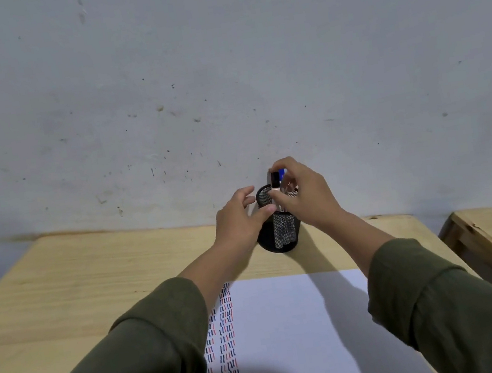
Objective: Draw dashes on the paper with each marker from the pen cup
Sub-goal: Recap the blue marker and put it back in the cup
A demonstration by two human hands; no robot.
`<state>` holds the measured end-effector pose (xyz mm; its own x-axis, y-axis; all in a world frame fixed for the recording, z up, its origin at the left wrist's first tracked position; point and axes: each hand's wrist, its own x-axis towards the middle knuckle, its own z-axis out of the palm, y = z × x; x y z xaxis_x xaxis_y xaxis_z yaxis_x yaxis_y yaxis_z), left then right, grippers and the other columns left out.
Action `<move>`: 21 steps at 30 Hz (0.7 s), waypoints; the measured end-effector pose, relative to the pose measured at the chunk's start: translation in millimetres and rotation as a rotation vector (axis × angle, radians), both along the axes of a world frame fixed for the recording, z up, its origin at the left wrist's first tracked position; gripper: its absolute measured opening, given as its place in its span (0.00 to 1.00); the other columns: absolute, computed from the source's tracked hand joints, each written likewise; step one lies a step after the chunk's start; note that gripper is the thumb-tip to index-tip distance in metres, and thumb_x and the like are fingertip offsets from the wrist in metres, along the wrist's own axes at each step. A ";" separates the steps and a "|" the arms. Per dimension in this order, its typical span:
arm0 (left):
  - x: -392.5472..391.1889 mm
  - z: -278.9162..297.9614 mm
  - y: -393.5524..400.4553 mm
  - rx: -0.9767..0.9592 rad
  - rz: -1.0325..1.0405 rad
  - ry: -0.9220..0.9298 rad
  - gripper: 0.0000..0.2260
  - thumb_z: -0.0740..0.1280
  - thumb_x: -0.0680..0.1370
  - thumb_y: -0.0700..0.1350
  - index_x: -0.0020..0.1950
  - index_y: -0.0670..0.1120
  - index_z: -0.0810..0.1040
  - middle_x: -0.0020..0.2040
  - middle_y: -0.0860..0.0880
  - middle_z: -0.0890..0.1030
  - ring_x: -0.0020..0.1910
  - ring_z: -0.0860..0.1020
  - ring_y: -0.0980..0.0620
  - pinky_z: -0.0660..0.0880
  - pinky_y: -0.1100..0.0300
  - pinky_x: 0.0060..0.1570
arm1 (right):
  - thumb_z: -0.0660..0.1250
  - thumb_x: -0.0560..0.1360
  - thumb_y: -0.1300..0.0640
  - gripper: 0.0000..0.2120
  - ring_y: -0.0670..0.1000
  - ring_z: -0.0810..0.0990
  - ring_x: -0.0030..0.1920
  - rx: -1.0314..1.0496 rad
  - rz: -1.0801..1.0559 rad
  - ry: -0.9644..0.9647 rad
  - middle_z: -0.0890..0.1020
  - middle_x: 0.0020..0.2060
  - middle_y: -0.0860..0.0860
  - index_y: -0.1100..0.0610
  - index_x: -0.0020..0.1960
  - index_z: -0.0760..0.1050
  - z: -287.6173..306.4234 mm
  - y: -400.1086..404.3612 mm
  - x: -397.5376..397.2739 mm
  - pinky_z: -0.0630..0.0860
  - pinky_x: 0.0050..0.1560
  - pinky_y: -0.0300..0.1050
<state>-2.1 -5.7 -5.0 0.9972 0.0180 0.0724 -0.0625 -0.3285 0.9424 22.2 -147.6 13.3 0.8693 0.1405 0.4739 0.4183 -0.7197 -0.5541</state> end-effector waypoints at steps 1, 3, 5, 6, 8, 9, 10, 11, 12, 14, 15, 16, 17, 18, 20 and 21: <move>-2.5 -1.3 -0.2 -0.007 0.000 -0.005 0.26 0.70 0.73 0.50 0.70 0.49 0.68 0.66 0.49 0.75 0.66 0.72 0.54 0.63 0.68 0.53 | 0.69 0.70 0.58 0.14 0.54 0.77 0.41 0.032 0.002 0.018 0.79 0.39 0.55 0.53 0.55 0.71 -1.1 0.8 -3.2 0.72 0.42 0.42; -6.1 -2.8 -1.1 -0.002 0.013 -0.029 0.25 0.69 0.74 0.51 0.69 0.49 0.69 0.66 0.49 0.75 0.66 0.71 0.53 0.63 0.67 0.54 | 0.68 0.71 0.60 0.15 0.54 0.80 0.43 0.113 -0.010 0.037 0.80 0.39 0.55 0.53 0.55 0.70 1.5 1.9 -7.8 0.74 0.44 0.44; -8.5 1.6 -0.8 0.024 0.036 -0.072 0.22 0.68 0.75 0.52 0.67 0.49 0.71 0.65 0.51 0.76 0.65 0.72 0.53 0.63 0.66 0.54 | 0.68 0.71 0.61 0.16 0.51 0.80 0.40 0.280 -0.032 -0.006 0.79 0.39 0.52 0.52 0.56 0.68 11.5 3.1 -11.2 0.74 0.41 0.36; -9.4 6.8 0.2 0.029 0.047 -0.094 0.21 0.67 0.75 0.53 0.66 0.50 0.72 0.65 0.52 0.76 0.65 0.72 0.54 0.63 0.66 0.55 | 0.68 0.72 0.62 0.17 0.50 0.80 0.39 0.379 -0.045 -0.049 0.78 0.40 0.50 0.50 0.56 0.67 20.2 4.3 -13.4 0.73 0.39 0.33; -11.2 20.7 3.6 0.016 0.068 -0.148 0.18 0.66 0.76 0.52 0.64 0.49 0.74 0.63 0.53 0.78 0.64 0.74 0.55 0.64 0.65 0.56 | 0.68 0.72 0.63 0.19 0.52 0.81 0.38 0.555 -0.052 -0.134 0.77 0.42 0.50 0.46 0.55 0.65 42.5 6.8 -21.0 0.73 0.38 0.31; -12.9 28.9 6.0 -0.010 0.080 -0.177 0.16 0.65 0.77 0.52 0.63 0.49 0.74 0.62 0.53 0.79 0.63 0.75 0.55 0.65 0.65 0.58 | 0.67 0.73 0.63 0.20 0.54 0.83 0.39 0.616 -0.043 -0.162 0.78 0.43 0.53 0.44 0.54 0.64 54.0 7.4 -25.9 0.75 0.39 0.33; -14.9 36.9 8.3 -0.046 0.092 -0.204 0.16 0.65 0.77 0.51 0.63 0.49 0.75 0.61 0.53 0.80 0.62 0.75 0.56 0.66 0.65 0.59 | 0.67 0.73 0.62 0.20 0.55 0.84 0.41 0.650 -0.025 -0.174 0.79 0.44 0.55 0.41 0.53 0.64 64.2 7.8 -31.6 0.77 0.42 0.36; -17.8 44.8 10.5 -0.088 0.097 -0.223 0.15 0.65 0.77 0.51 0.63 0.49 0.75 0.59 0.53 0.80 0.61 0.76 0.56 0.68 0.63 0.61 | 0.67 0.73 0.61 0.20 0.57 0.84 0.42 0.664 0.007 -0.166 0.80 0.44 0.56 0.41 0.53 0.64 71.8 7.7 -38.2 0.79 0.45 0.40; -21.9 52.6 12.3 -0.136 0.092 -0.232 0.14 0.64 0.77 0.51 0.63 0.50 0.75 0.58 0.53 0.80 0.60 0.76 0.56 0.69 0.61 0.63 | 0.67 0.72 0.61 0.19 0.57 0.84 0.42 0.667 0.050 -0.135 0.80 0.43 0.57 0.42 0.54 0.64 77.1 8.4 -46.3 0.80 0.48 0.42; -33.8 66.3 13.9 -0.242 0.032 -0.207 0.14 0.63 0.78 0.50 0.63 0.51 0.75 0.58 0.53 0.80 0.60 0.76 0.57 0.70 0.58 0.63 | 0.69 0.72 0.61 0.19 0.53 0.84 0.40 0.652 0.129 -0.024 0.81 0.40 0.58 0.47 0.57 0.65 78.9 10.8 -64.4 0.79 0.47 0.40; -41.4 71.8 14.2 -0.284 -0.015 -0.181 0.14 0.62 0.79 0.50 0.64 0.51 0.75 0.59 0.52 0.81 0.59 0.76 0.58 0.71 0.59 0.62 | 0.69 0.72 0.62 0.19 0.50 0.83 0.38 0.645 0.152 0.032 0.82 0.39 0.57 0.50 0.58 0.66 76.7 12.5 -75.0 0.78 0.44 0.37; -49.5 75.7 14.2 -0.314 -0.063 -0.154 0.14 0.61 0.79 0.49 0.64 0.51 0.75 0.58 0.52 0.81 0.57 0.77 0.59 0.72 0.61 0.60 | 0.70 0.72 0.62 0.18 0.48 0.82 0.37 0.644 0.167 0.081 0.83 0.39 0.56 0.52 0.58 0.67 73.3 14.5 -86.0 0.77 0.41 0.36; -58.2 77.9 14.1 -0.334 -0.109 -0.128 0.13 0.60 0.80 0.49 0.64 0.51 0.75 0.56 0.53 0.81 0.53 0.78 0.61 0.73 0.65 0.55 | 0.70 0.72 0.63 0.18 0.47 0.82 0.36 0.652 0.180 0.123 0.83 0.38 0.55 0.53 0.57 0.67 69.8 16.4 -97.7 0.77 0.39 0.35; -66.7 78.3 14.0 -0.347 -0.146 -0.102 0.13 0.60 0.80 0.48 0.63 0.51 0.75 0.52 0.55 0.82 0.48 0.79 0.66 0.74 0.71 0.49 | 0.70 0.72 0.63 0.17 0.46 0.82 0.35 0.660 0.186 0.157 0.83 0.38 0.54 0.54 0.57 0.68 66.1 17.8 -108.0 0.76 0.37 0.35; -82.4 75.3 14.2 -0.360 -0.172 -0.055 0.11 0.62 0.79 0.46 0.60 0.51 0.77 0.46 0.58 0.82 0.39 0.78 0.71 0.73 0.76 0.36 | 0.69 0.73 0.63 0.15 0.45 0.83 0.35 0.680 0.188 0.215 0.84 0.37 0.54 0.56 0.56 0.69 61.9 20.4 -128.8 0.76 0.36 0.34; -89.8 73.1 14.6 -0.378 -0.158 -0.037 0.09 0.63 0.79 0.45 0.58 0.51 0.78 0.45 0.58 0.82 0.37 0.78 0.71 0.72 0.76 0.33 | 0.69 0.73 0.63 0.14 0.45 0.83 0.35 0.694 0.191 0.252 0.84 0.36 0.54 0.56 0.56 0.70 60.6 20.5 -137.8 0.76 0.36 0.34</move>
<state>-91.9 8.9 68.0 0.9866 -0.1034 0.1261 -0.1206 0.0574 0.9910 -115.6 -127.1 73.9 0.9535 0.0419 0.2986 0.3014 -0.0997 -0.9483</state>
